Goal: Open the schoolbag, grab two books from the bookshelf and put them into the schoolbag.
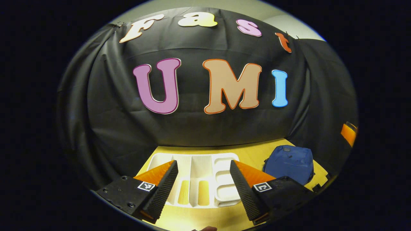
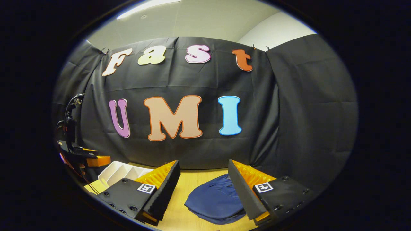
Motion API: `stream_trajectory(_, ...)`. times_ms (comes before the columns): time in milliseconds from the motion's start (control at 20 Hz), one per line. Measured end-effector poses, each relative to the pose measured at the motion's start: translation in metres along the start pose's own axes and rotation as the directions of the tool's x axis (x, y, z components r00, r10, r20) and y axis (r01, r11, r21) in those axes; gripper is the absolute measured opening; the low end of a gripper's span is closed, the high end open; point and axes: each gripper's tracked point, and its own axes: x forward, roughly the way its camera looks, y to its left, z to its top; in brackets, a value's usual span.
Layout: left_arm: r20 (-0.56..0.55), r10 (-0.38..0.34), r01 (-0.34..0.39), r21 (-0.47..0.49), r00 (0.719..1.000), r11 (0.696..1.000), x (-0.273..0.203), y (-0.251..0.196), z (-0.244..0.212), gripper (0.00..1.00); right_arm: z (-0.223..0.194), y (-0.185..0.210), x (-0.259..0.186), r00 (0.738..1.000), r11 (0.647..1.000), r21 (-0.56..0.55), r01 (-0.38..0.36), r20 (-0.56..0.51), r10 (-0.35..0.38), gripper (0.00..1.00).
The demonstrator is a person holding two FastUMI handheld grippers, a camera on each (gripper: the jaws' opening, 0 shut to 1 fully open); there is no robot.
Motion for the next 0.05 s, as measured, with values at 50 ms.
stream_trajectory(50, -0.002, -0.007, 0.007, 0.006, 1.000, 1.000, 0.0008, 0.0015, -0.0014, 0.95, 0.0018, 0.0020, -0.0030, 1.000, 1.000, 0.006, 0.011, 0.007, -0.011, 0.96)
